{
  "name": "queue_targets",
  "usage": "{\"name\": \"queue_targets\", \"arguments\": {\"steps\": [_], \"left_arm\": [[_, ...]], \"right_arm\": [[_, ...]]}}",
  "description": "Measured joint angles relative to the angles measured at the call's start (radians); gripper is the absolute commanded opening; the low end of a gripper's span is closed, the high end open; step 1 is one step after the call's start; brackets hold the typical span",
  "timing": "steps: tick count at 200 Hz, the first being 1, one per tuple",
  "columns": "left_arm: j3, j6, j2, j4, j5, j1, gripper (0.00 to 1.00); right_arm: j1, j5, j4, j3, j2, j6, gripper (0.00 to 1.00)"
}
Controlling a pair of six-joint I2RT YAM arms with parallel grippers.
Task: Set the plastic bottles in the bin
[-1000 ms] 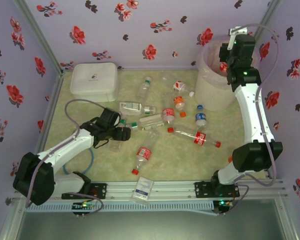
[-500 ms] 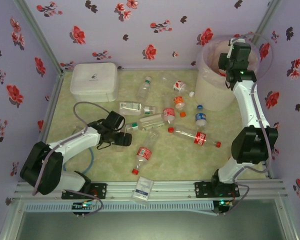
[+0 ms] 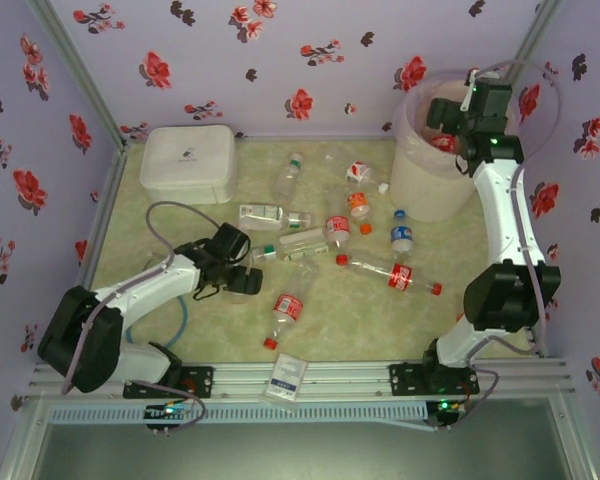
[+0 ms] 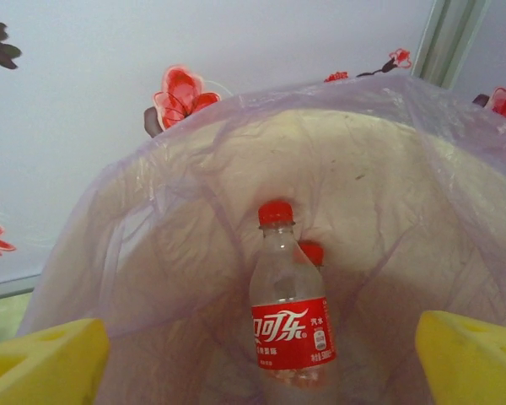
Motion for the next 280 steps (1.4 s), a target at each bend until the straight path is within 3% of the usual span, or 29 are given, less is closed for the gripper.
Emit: {"name": "queue_targets", "arguments": {"steps": [59, 90, 154, 202, 233, 280], "left_arm": [[-0.049, -0.06, -0.009, 0.025, -0.004, -0.031, 1.0], [-0.051, -0.072, -0.018, 0.022, -0.006, -0.031, 0.94], [-0.05, -0.081, -0.007, 0.017, -0.027, -0.031, 0.6], [0.045, -0.059, -0.009, -0.066, -0.046, -0.029, 0.49], [0.113, -0.033, -0.02, -0.115, -0.061, -0.029, 0.37], [0.184, -0.006, -0.063, -0.159, -0.068, -0.029, 0.23]], "right_arm": [[0.0, -0.073, -0.073, -0.037, -0.165, 0.029, 1.0], [0.0, -0.149, -0.115, -0.064, -0.259, 0.067, 0.99], [0.014, -0.382, -0.121, -0.255, -0.432, 0.174, 0.99], [0.021, -0.496, -0.154, -0.371, -0.541, 0.211, 0.96], [0.027, -0.552, -0.174, -0.407, -0.586, 0.231, 0.91], [0.075, -0.583, -0.164, -0.481, -0.62, 0.294, 0.87]]}}
